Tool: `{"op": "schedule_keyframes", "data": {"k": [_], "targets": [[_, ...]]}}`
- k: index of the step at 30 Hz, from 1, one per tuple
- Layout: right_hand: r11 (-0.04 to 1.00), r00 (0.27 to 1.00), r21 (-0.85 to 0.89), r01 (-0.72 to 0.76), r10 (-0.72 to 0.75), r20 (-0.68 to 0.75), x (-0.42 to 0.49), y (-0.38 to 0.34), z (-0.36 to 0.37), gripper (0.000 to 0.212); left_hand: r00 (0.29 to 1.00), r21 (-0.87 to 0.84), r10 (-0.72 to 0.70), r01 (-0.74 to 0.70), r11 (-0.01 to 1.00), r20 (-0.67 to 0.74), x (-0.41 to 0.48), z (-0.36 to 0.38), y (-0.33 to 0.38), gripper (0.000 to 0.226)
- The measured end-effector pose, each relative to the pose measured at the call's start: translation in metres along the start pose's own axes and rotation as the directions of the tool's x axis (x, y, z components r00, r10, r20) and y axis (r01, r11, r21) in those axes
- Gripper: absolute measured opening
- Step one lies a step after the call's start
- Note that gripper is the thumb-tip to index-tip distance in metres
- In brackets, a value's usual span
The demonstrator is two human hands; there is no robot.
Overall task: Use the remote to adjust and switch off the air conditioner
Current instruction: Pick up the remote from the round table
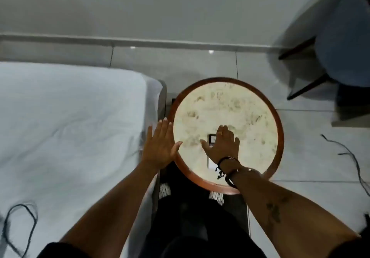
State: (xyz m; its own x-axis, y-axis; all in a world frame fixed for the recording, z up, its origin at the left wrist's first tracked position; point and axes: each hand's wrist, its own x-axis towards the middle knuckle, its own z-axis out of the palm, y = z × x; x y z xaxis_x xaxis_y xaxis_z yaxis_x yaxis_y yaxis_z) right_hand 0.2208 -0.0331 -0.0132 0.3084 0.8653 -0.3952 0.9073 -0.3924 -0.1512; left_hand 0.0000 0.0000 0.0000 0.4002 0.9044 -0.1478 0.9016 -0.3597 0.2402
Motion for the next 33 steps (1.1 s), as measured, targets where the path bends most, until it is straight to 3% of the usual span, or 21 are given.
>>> {"op": "schedule_keyframes", "data": {"k": [4, 14, 22, 26, 29, 33], "targets": [[0.982, 0.976, 0.037, -0.188, 0.182, 0.116, 0.004, 0.013, 0.054, 0.097, 0.997, 0.055, -0.044, 0.040, 0.998, 0.065, 0.006, 0.047, -0.010, 0.072], [0.832, 0.812, 0.084, -0.548, 0.505, 0.292, 0.061, 0.037, 0.135, 0.077, 0.987, 0.070, -0.004, -0.008, 0.997, 0.163, 0.033, 0.143, -0.019, 0.078], [0.795, 0.799, 0.169, -0.583, 0.523, 0.296, 0.078, 0.040, 0.160, 0.064, 0.985, 0.051, -0.044, 0.035, 0.998, 0.168, 0.040, 0.162, -0.014, 0.077], [0.783, 0.814, 0.257, -0.566, 0.482, 0.324, 0.079, 0.041, 0.141, 0.070, 0.987, 0.069, -0.031, 0.020, 0.997, 0.157, 0.044, 0.142, -0.011, 0.077], [0.758, 0.854, 0.397, -0.517, 0.428, 0.295, 0.083, 0.038, 0.114, 0.068, 0.992, 0.079, -0.024, 0.014, 0.997, 0.125, 0.054, 0.116, -0.010, 0.077], [0.629, 0.915, 0.667, -0.400, 0.313, 0.253, 0.091, 0.025, 0.047, 0.056, 0.999, 0.091, -0.008, 0.005, 0.996, 0.033, 0.075, 0.051, -0.004, 0.077]]}}
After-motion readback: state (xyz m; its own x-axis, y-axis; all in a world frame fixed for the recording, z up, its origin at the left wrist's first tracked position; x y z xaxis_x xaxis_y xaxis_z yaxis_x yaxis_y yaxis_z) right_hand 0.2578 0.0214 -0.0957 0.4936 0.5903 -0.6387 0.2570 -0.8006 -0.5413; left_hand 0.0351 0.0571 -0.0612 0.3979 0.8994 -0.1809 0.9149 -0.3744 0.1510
